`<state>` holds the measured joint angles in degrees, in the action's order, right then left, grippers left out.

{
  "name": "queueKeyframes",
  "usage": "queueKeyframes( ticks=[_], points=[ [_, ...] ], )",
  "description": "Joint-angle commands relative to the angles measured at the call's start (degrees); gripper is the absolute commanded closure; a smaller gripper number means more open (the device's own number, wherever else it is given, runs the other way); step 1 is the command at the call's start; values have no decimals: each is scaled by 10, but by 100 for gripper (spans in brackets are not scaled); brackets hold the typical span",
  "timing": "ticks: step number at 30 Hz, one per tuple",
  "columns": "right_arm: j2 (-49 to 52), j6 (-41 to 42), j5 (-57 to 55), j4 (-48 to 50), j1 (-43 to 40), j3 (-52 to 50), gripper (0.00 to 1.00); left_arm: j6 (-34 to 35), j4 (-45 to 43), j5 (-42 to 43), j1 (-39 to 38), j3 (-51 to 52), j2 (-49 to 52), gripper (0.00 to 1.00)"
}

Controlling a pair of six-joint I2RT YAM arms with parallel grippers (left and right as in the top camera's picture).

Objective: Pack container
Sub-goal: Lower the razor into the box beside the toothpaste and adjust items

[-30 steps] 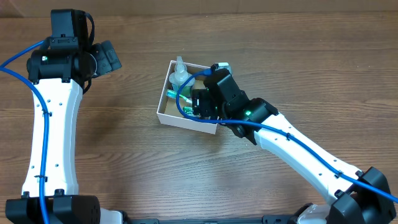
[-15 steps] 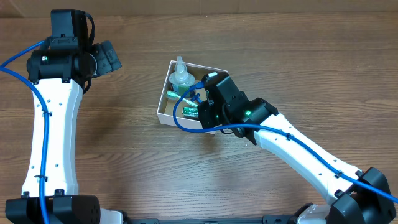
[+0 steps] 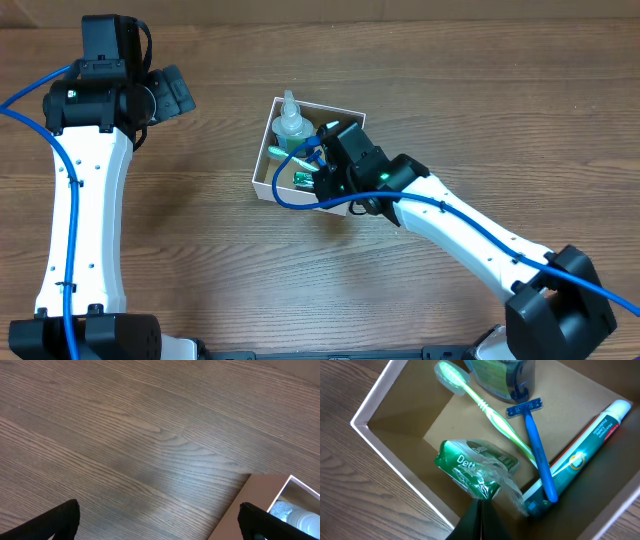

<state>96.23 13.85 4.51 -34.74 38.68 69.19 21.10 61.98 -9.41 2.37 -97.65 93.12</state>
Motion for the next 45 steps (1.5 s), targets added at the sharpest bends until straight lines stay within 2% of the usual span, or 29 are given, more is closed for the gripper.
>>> queueKeyframes(
  ticks=[1, 13, 26, 30, 35, 36, 39, 43, 45],
  points=[
    [12, -4, 12, 10, 3, 13, 96, 12, -1, 0, 2, -7, -2, 0],
    [38, -4, 9, 29, 2, 13, 96, 12, 0, 0, 2, -7, -2, 0],
    [38, -1, -76, 73, -2, 13, 94, 12, 0, 0, 2, -7, -2, 0],
    [38, 29, -58, 71, -31, 13, 91, 12, -1, 0, 2, -7, -2, 0],
    [38, 29, -7, 64, -70, 13, 91, 12, -1, 0, 2, -7, -2, 0],
    [38, 29, -4, 61, -76, 13, 87, 12, -1, 0, 2, -7, -2, 0],
    [38, 28, -4, 57, -82, 13, 52, 12, 0, 0, 2, -7, -2, 0],
    [38, 24, 31, 57, -80, 13, 28, 12, 0, 0, 2, -7, -2, 0],
    [38, 24, 40, 57, -78, 13, 22, 12, 0, 0, 2, -7, -2, 0]
  ],
)
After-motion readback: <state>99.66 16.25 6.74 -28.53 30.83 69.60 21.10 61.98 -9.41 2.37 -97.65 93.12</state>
